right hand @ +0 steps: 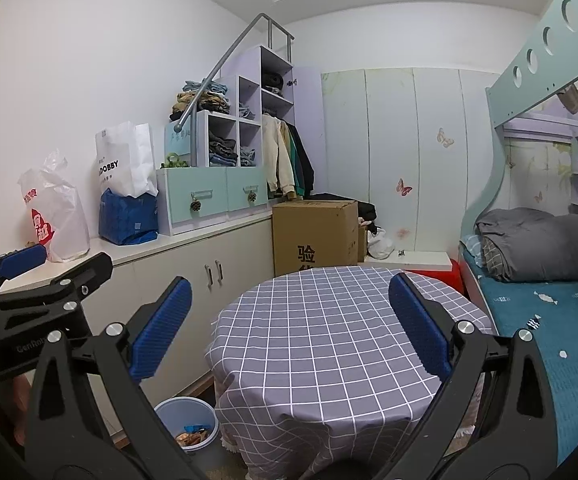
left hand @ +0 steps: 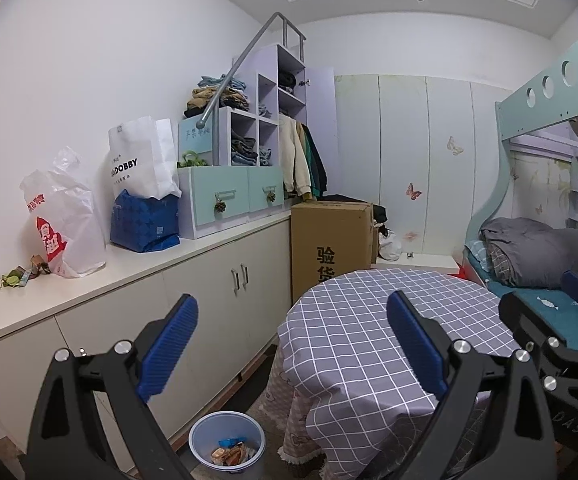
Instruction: Collect trash
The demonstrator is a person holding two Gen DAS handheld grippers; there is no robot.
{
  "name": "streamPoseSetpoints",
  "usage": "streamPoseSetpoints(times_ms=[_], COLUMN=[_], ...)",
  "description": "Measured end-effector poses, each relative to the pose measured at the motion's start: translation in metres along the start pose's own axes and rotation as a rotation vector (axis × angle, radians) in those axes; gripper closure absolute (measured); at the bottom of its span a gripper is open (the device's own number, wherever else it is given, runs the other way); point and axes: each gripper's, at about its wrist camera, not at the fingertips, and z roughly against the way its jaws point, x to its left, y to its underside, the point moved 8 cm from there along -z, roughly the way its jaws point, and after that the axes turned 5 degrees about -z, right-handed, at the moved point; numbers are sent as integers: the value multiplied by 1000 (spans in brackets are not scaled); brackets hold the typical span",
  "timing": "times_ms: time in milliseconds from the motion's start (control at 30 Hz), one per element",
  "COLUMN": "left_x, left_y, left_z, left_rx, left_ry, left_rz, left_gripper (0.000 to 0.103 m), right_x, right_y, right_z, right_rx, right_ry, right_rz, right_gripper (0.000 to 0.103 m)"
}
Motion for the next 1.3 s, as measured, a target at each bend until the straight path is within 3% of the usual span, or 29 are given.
streamPoseSetpoints(times_ms=[1300], left_x=[-5], left_y=[8], left_z=[-6], left_rx=[5], left_ry=[21], left_rz=[-23], left_gripper=[10], right_x=[-7], right_y=[8], right_z=[-1], right_rx=[22], right_ry=[8], right_rz=[-13], right_gripper=[6])
